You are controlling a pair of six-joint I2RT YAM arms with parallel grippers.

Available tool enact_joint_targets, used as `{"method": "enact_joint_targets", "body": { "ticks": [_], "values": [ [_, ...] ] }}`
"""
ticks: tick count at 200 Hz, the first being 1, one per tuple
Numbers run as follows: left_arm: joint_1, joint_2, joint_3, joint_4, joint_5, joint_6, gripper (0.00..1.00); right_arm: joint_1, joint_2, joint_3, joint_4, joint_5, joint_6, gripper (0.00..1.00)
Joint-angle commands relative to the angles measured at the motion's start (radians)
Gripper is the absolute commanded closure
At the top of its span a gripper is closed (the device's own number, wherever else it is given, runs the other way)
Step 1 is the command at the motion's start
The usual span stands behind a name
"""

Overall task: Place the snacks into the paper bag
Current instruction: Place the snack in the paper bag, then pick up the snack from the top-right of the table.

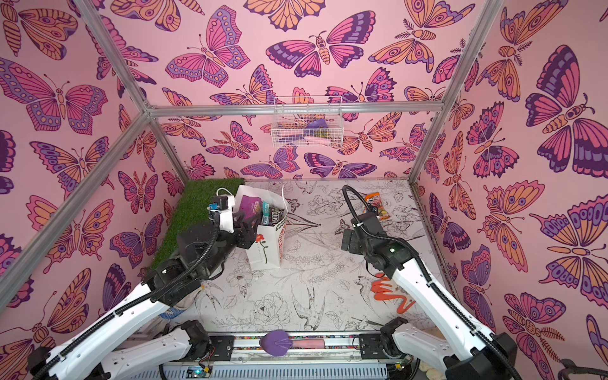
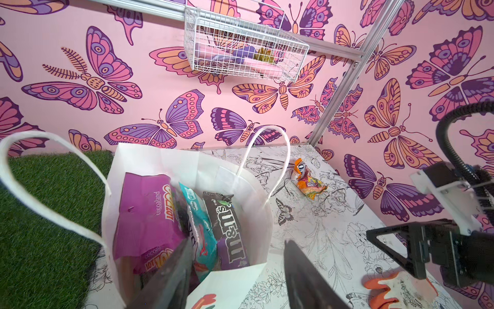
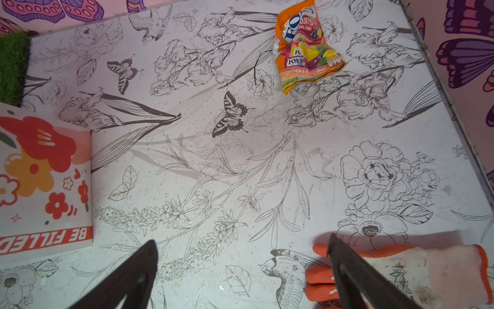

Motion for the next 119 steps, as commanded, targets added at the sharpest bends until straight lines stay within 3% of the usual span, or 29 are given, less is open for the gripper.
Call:
{"method": "enact_joint_targets", "body": {
  "ticks": [1, 119],
  "values": [
    [-0.005, -0.049, -0.037, -0.010, -0.033, 0.013, 0.43, -0.028, 0.034, 0.050, -0.027, 0.035, -0.034, 0.01],
    [-0.006, -0.232, -0.211, -0.167, -0.071, -0.087, 0.42, -0.187, 0.243, 0.154, 0.010, -0.020, -0.077, 0.01]
  ]
}}
